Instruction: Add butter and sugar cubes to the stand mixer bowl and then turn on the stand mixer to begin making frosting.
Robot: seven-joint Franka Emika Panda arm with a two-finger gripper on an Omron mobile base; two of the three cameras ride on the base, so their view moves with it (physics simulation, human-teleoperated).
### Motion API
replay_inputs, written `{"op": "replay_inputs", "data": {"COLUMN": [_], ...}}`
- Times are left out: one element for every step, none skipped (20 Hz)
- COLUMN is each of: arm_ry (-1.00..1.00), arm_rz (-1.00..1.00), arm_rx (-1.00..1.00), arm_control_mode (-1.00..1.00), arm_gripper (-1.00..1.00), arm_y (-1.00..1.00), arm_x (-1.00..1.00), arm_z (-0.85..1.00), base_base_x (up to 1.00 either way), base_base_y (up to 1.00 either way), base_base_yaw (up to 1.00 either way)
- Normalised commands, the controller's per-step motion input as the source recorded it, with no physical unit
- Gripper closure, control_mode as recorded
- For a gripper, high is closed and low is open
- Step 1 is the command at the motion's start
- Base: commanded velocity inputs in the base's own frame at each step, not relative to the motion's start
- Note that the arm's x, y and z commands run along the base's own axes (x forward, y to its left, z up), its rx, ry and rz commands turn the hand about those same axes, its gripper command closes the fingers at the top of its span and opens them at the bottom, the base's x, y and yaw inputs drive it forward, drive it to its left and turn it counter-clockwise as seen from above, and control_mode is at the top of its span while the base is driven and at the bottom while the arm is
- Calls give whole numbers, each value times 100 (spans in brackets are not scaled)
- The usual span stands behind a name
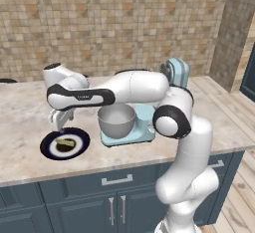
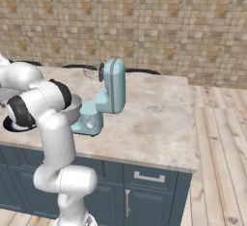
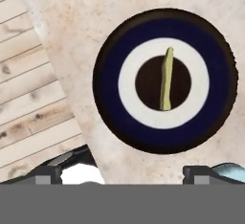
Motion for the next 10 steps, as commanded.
{"op": "replay_inputs", "data": {"arm_ry": [0, 0, 0, 0, 0, 0, 0, 0, 0, 0], "arm_rz": [15, 13, 12, 11, 9, 9, 8, 8, 7, 5], "arm_rx": [0, -1, -1, -1, -1, -1, -1, -1, 0, 0], "arm_control_mode": [-100, -100, -100, -100, -100, -100, -100, -100, -100, -100], "arm_gripper": [-100, -100, -100, -100, -100, -100, -100, -100, -100, -100], "arm_y": [0, 0, 0, 0, 0, 0, 0, 0, 0, 0], "arm_x": [11, 6, 0, 0, 0, 0, 0, 0, 0, 0], "arm_z": [-28, -30, -32, -30, -29, -31, -34, -31, -29, -24], "base_base_x": [0, 0, 0, 0, 0, 0, 0, 0, 0, 0], "base_base_y": [0, 0, 0, 0, 0, 0, 0, 0, 0, 0], "base_base_yaw": [0, 0, 0, 0, 0, 0, 0, 0, 0, 0]}}
